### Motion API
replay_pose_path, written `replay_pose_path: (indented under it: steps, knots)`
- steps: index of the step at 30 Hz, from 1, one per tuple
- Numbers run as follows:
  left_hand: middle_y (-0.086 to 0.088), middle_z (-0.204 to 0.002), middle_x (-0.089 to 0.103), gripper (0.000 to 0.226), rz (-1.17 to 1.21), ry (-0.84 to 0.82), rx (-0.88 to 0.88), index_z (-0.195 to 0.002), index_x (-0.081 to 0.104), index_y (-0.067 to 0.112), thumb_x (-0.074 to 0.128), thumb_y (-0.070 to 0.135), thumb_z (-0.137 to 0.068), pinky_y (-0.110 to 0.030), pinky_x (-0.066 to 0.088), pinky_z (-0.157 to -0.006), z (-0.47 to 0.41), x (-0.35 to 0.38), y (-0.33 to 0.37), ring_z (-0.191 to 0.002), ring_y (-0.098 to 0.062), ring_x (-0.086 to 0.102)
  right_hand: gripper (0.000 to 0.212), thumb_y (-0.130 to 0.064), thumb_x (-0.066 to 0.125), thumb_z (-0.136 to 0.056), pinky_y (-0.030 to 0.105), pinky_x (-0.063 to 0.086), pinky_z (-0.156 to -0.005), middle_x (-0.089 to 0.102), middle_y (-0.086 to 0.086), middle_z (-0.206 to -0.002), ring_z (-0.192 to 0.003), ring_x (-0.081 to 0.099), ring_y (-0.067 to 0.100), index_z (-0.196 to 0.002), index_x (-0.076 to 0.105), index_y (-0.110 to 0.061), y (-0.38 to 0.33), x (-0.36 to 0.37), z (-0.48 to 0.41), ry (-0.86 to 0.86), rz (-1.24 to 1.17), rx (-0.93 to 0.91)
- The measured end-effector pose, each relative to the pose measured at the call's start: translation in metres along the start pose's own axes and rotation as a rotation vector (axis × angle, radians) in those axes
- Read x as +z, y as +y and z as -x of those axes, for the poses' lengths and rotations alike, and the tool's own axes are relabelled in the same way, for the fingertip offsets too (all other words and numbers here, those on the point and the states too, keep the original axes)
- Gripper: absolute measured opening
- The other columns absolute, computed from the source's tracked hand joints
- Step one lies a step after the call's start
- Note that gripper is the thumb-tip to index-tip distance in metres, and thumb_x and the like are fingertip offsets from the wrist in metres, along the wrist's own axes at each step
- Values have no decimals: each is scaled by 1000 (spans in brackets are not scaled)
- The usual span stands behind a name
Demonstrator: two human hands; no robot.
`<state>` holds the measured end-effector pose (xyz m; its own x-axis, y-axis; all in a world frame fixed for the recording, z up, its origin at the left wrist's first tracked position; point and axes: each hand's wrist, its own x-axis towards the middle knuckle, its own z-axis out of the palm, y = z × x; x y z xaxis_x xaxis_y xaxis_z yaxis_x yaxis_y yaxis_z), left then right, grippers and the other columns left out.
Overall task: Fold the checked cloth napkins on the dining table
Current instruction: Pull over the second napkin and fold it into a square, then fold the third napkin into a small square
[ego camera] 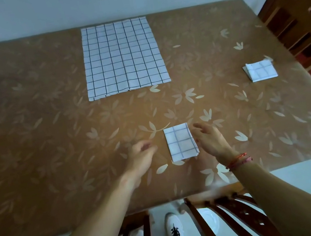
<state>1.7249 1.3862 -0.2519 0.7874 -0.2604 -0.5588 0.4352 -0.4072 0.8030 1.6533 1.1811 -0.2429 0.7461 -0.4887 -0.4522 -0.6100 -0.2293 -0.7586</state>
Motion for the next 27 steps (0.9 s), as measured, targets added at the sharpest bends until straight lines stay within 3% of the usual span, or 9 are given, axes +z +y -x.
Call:
replay_pose_path:
  steps: [2,7,9,13,15,18,20,24,27]
  knots:
    - [6,-111,64,27,-10,4,21,-115,66,23,64,26,-88,-37,49,-97,7,-11,3,-105,-11,60,27,-34,50,-91,46,53,-84,69,9,-98,-93,65,29,-104,63,-14,-9,2,7,-1,25,-8]
    - [9,-106,66,16,-26,-1,96,-104,71,27,64,28,-90,-24,48,-81,27,-42,3,-100,-6,60,49,-42,50,-91,50,50,-99,63,2,-125,-112,62,23,-136,52,-23,-34,17,31,-14,51,-38]
    - [7,-105,67,17,-46,16,127,-103,70,24,65,33,-90,-22,47,-80,34,-55,3,-100,-8,61,45,-38,51,-95,45,47,-101,62,0,-125,-112,60,20,-138,51,-23,-46,25,42,-23,58,-57]
    - [11,-95,62,9,-113,84,194,-99,62,21,65,19,-91,-10,44,-73,48,-80,6,-88,-2,58,46,-36,51,-97,25,39,-94,56,-5,-119,-109,54,11,-141,46,-23,-65,44,58,-74,139,-154]
    - [10,-101,64,19,-186,117,245,-108,63,20,66,21,-90,-18,45,-83,48,-93,5,-98,-7,60,50,-39,49,-98,26,41,-93,57,-4,-122,-114,56,14,-144,40,-23,-74,52,62,-96,223,-215]
    - [12,-101,64,26,-342,168,326,-113,64,22,66,31,-89,-16,43,-79,44,-111,8,-97,-7,61,54,-37,48,-99,29,42,-101,53,2,-139,-127,51,20,-148,36,-18,-86,60,63,-91,357,-341]
    - [9,-109,59,34,-469,203,409,-118,61,19,65,36,-88,-20,41,-87,42,-121,13,-105,-10,56,56,-40,47,-100,30,38,-105,47,4,-147,-133,45,21,-149,34,-17,-94,63,62,-75,436,-405]
    - [-3,-116,55,53,-693,237,563,-125,58,10,56,42,-83,-23,33,-92,34,-138,31,-111,-23,53,59,-46,43,-99,35,36,-108,48,8,-143,-131,43,26,-150,31,-18,-107,65,54,-30,581,-455]
    - [-1,-120,55,60,-808,295,667,-127,57,13,45,52,-83,-35,38,-97,27,-147,43,-113,-23,51,60,-46,45,-98,38,39,-107,46,9,-143,-129,44,29,-150,31,-18,-117,63,43,-2,649,-485]
